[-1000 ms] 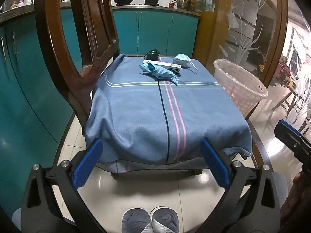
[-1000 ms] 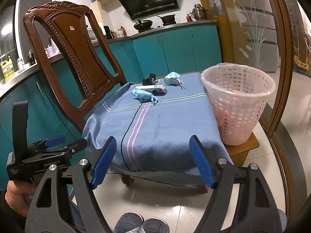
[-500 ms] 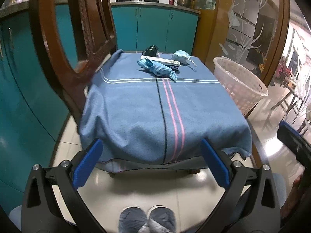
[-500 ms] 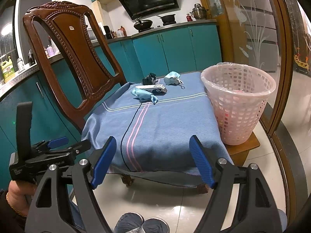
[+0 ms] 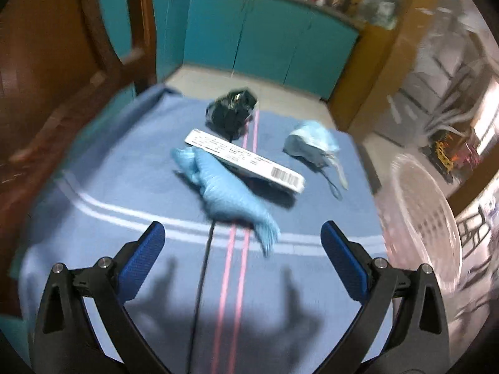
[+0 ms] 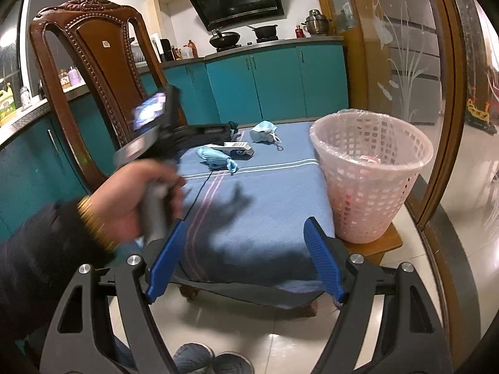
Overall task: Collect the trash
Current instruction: 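Grasp the light-blue quilted cloth with the left gripper while the right gripper grasps the white medicine box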
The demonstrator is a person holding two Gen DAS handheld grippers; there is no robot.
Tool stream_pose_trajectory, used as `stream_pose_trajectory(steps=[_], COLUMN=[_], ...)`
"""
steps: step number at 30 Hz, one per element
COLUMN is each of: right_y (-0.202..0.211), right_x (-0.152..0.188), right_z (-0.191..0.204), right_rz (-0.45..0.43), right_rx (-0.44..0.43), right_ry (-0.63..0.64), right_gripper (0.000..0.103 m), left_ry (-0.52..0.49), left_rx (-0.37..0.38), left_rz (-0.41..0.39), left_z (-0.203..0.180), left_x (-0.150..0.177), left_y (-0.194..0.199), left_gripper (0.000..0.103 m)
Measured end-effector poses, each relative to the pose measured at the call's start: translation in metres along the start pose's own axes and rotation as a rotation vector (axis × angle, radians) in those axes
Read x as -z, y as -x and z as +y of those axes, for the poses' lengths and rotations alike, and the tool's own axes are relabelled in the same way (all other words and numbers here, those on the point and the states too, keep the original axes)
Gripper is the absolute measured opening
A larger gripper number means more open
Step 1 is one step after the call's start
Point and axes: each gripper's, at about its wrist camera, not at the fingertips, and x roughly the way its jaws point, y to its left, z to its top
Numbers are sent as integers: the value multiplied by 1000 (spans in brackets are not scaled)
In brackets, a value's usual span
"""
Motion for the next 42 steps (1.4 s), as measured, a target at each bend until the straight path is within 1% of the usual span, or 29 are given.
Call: stream_pose_trajectory(steps=[1, 2, 3, 4, 5, 6, 7, 8, 10, 11, 13, 15, 17, 19, 21, 23, 24, 25, 26, 27, 28, 29, 30, 31, 34, 37, 38, 39, 42], right_y=[-2, -5, -8, -13, -17, -23, -28, -33, -45, -54, -82, -114, -162, -204, -253, -292, -314, -343, -358, -371, -372, -368, -360, -341, -276, -193, -176, -145, -92], right_x=[-2, -5, -9, -13, -17, -23, -26, -30, -39, -43, -53, -64, -81, -99, -117, -123, -126, -125, -122, -117, -118, -121, -123, -126, -118, -97, -92, -81, -62], right_z=[0, 0, 0, 1, 3, 4, 5, 6, 11, 15, 28, 39, 52, 64, 77, 87, 88, 88, 86, 84, 82, 80, 79, 76, 65, 50, 45, 38, 32], right_rz=[2, 6, 10, 15, 18, 19, 21, 23, 23, 33, 55, 64, 99, 142, 195, 257, 301, 388, 437, 485, 469, 472, 455, 422, 352, 279, 260, 232, 177], right_rx=[-1, -3, -8, -16, -21, -34, -46, -58, -80, -92, -104, -95, -89, -93, -103, -77, -58, -31, -17, -5, -36, -43, -38, -79, -158, -228, -231, -233, -207], right_ry=[6, 15, 23, 31, 39, 48, 51, 53, 72, 97, 187, 278, 372, 444, 525, 596, 627, 651, 657, 661, 641, 610, 579, 509, 381, 235, 207, 153, 70], right_gripper=[76, 76, 76, 76, 76, 76, 76, 76, 76, 76, 76, 76, 76, 76, 76, 76, 76, 76, 76, 72, 48, 29, 21, 17, 17, 17, 17, 17, 17], left_ry=[9, 23, 39, 43, 25, -21, -44, -46, -91, -128, -168, -178, -176, -150, -119, -101, -97, -86, -79, -83, -89, -95, -95, -96, -110, -124, -133, -148, -176], left_rx=[-39, -62, -68, -71, -74, -65, -61, -19, 5, 11, 34, 49, 54, 77, 87, 80, 82, 95, 100, 97, 94, 95, 100, 106, 119, 145, 147, 153, 171], left_rz=[34, 61, 100, 137, 150, 133, 141, 135, 81, 29, -38, -82, -113, -113, -103, -99, -87, -73, -66, -64, -65, -67, -69, -75, -86, -96, -102, -111, -114], left_z=[0, 2, 5, 7, 9, 7, 8, 14, 25, 34, 53, 70, 90, 109, 122, 130, 132, 133, 135, 133, 132, 129, 131, 130, 124, 113, 110, 101, 86], left_x=[-10, -15, -19, -21, -21, -21, -19, -16, -4, 8, 34, 55, 84, 110, 128, 137, 143, 146, 148, 149, 149, 148, 149, 148, 145, 140, 138, 134, 129], left_y=[-21, -34, -49, -59, -67, -64, -62, -53, -24, 2, 47, 84, 125, 155, 174, 188, 193, 196, 197, 197, 196, 196, 198, 199, 198, 196, 195, 193, 187], left_gripper=[98, 91, 87, 70, 59, 40, 32, 27, 26, 26, 26, 26, 27, 27, 27, 27, 27, 27, 27, 27, 28, 28, 28, 28, 28, 28, 28, 28, 28])
